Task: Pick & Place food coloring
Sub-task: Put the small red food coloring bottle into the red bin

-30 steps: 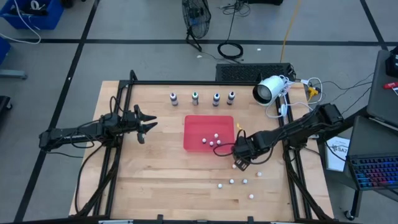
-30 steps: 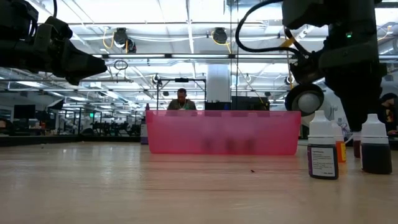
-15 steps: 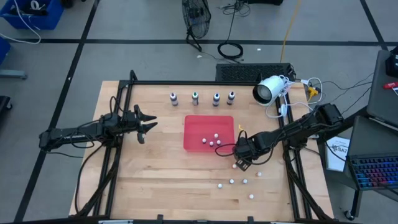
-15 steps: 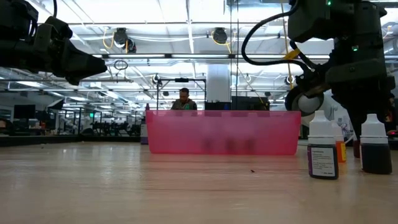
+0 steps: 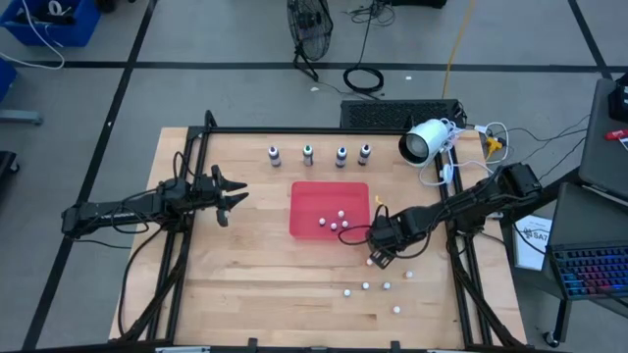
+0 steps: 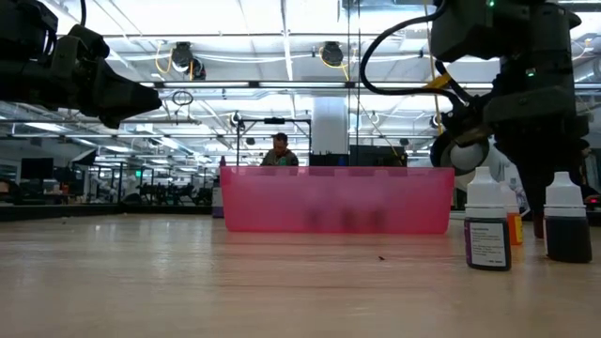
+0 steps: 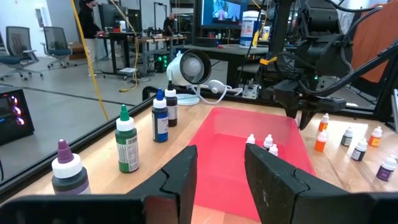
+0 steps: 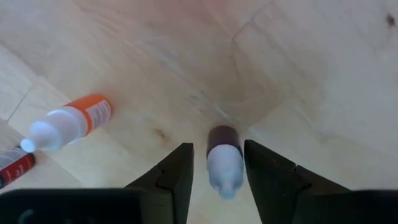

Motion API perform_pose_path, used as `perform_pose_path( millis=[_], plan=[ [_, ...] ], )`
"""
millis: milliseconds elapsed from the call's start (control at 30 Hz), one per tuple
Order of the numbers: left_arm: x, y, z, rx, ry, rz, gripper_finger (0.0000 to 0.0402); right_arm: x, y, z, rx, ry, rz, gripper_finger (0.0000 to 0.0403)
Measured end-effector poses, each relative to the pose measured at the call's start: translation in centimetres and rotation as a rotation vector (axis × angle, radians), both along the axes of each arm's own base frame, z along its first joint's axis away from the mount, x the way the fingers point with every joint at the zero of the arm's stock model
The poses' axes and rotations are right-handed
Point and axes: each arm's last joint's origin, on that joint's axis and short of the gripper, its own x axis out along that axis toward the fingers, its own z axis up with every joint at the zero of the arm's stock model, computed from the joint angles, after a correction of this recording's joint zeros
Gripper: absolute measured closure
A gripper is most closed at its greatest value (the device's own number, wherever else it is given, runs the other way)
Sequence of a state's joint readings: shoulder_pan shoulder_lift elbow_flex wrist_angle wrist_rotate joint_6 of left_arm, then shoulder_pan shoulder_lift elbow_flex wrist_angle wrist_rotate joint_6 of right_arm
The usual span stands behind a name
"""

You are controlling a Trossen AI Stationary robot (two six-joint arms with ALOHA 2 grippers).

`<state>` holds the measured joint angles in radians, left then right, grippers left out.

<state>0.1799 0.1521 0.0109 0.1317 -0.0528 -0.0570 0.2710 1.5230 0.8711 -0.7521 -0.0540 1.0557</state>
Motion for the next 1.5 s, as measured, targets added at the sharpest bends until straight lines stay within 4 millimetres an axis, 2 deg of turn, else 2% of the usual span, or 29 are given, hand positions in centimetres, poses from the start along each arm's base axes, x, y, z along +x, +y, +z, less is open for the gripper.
perform_pose_path(
  millis=[300,567,700,833,1033,1167,1300,1500],
  plan=[
    [0.0,0.0,0.0,0.0,0.001,0.0,0.0265,0.0,-0.1,0.0,-0.004,-0.001,0.036,0.0347],
    [0.0,0.0,0.0,0.0,0.0,0.0,0.0265,0.5,-0.5,0.7,-0.063,-0.04,0.143,0.0349],
    [0.0,0.0,0.0,0.0,0.0,0.0,0.0265,1.9,-1.4,3.5,-0.128,-0.158,0.198,0.0349],
    [0.0,0.0,0.0,0.0,0.0,0.0,0.0265,3.4,-2.6,7.9,-0.252,-0.263,0.258,0.0349],
    [0.0,0.0,0.0,0.0,0.0,0.0,0.0265,6.7,-4.8,15.1,-0.405,-0.479,0.355,0.0349],
    [0.0,0.0,0.0,0.0,0.0,0.0,0.0265,8.4,-6.2,18.2,-0.472,-0.535,0.42,0.0349],
    [0.0,0.0,0.0,0.0,0.0,0.0,0.0265,10.6,-7.7,19.2,-0.497,-0.524,0.465,0.0349],
    [0.0,0.0,0.0,0.0,0.0,0.0,0.0265,14.7,-9.2,18.4,-0.444,-0.356,0.564,0.0349]
  ],
)
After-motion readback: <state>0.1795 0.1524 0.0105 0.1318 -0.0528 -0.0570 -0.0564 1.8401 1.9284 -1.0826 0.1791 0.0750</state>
